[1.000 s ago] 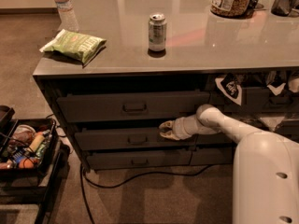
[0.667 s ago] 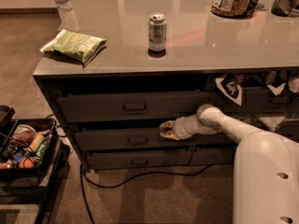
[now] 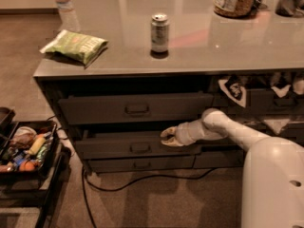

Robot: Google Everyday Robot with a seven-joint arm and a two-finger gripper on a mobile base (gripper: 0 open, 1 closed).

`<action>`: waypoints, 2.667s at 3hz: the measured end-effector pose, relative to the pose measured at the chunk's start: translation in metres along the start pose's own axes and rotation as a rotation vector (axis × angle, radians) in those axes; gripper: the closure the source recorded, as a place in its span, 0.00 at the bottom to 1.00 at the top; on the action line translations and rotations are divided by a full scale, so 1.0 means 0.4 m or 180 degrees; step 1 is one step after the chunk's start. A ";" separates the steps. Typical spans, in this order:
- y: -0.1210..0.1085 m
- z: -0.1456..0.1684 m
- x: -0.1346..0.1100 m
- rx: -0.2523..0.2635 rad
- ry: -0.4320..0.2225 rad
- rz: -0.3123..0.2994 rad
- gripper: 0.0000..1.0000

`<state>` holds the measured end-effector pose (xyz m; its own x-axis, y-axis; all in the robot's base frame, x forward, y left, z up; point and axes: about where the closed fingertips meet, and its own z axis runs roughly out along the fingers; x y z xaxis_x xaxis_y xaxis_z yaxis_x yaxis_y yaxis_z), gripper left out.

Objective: Open middle drawer

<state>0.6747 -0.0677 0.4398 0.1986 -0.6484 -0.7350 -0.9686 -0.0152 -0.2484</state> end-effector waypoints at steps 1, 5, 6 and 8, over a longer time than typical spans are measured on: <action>0.001 -0.002 0.001 -0.0001 -0.0001 0.0000 0.30; 0.138 -0.010 -0.127 -0.0361 -0.0421 -0.0110 0.00; 0.127 -0.058 -0.147 -0.0439 -0.0170 -0.0195 0.00; 0.112 -0.081 -0.093 -0.0421 -0.0011 -0.0131 0.00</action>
Offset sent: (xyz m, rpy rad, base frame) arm -0.0859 0.0427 0.0242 0.1877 0.0798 0.1829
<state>0.6191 -0.0690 0.4766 0.2389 -0.6424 -0.7282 -0.9708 -0.1420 -0.1931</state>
